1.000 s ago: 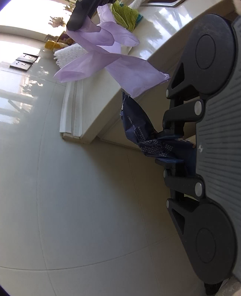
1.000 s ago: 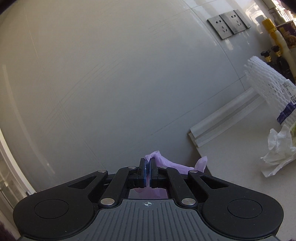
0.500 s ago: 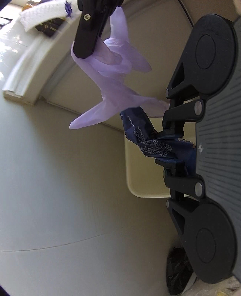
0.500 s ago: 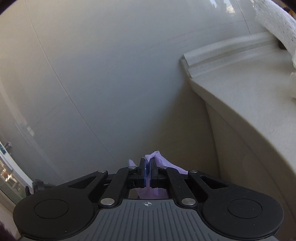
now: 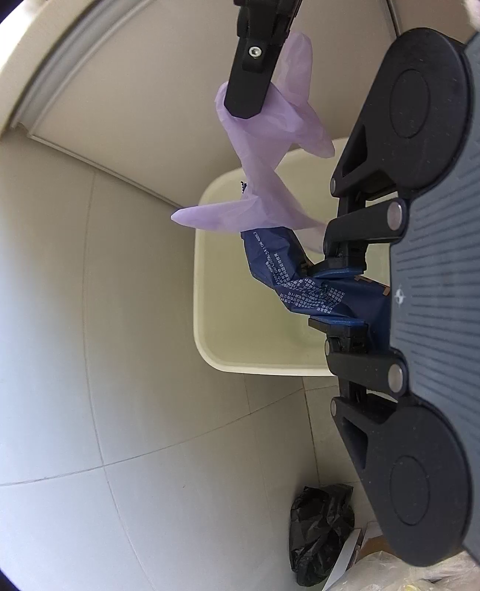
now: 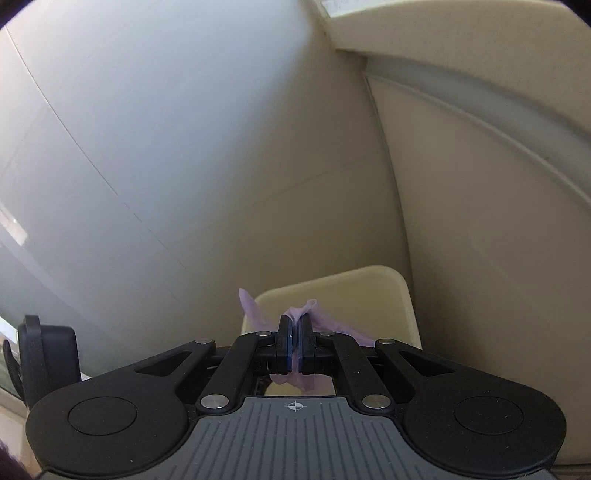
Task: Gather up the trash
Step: 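Carry both items over the wastebasket and open both tools to drop them, then move both tools back up to the counter toward the tissue and yellow box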
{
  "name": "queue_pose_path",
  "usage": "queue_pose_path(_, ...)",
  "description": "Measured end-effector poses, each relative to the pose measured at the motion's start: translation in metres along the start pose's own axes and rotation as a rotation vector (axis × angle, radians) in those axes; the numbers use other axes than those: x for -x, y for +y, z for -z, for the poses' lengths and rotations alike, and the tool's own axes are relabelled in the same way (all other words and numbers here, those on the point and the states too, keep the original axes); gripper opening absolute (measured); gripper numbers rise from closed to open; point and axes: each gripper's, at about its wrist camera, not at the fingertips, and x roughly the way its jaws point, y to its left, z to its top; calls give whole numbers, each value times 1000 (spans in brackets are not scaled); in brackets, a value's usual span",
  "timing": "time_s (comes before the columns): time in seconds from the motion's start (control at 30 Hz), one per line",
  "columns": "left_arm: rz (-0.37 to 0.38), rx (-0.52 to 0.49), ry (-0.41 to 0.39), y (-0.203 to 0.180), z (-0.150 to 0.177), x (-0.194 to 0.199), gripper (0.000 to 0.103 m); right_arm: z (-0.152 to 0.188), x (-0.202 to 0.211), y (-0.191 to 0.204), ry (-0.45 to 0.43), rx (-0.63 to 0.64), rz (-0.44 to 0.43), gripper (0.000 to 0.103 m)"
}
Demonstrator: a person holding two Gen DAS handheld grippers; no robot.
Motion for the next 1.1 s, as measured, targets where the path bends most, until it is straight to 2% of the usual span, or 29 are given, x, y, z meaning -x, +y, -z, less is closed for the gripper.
queue_pose_path(0.2, -16, -14, 8, -8, -8, -3, 19, -3, -23, -2, 42, -7, 30, 2)
queue_pose_path(0.33, -2, -28, 1, -1, 6, 10, 20, -11, -33, -7, 56, -16, 44, 4)
queue_pose_path(0.4, -4, -63, -3, 1, 16, 11, 27, -9, -31, -6, 58, -21, 41, 11)
queue_pose_path(0.47, -38, -85, -24, -4, 17, 13, 44, -11, -29, -6, 52, -20, 45, 12)
queue_pose_path(0.57, -42, -101, -31, -9, 18, 20, 51, -14, -27, -8, 65, -37, 78, 29)
queue_pose_path(0.67, -41, -97, -33, -12, 19, 29, 62, -20, -25, -9, 56, -44, 80, 36)
queue_pose_path(1.1, -10, -91, -56, -19, 25, 63, 69, -28, 12, 2, 14, -13, 72, 50)
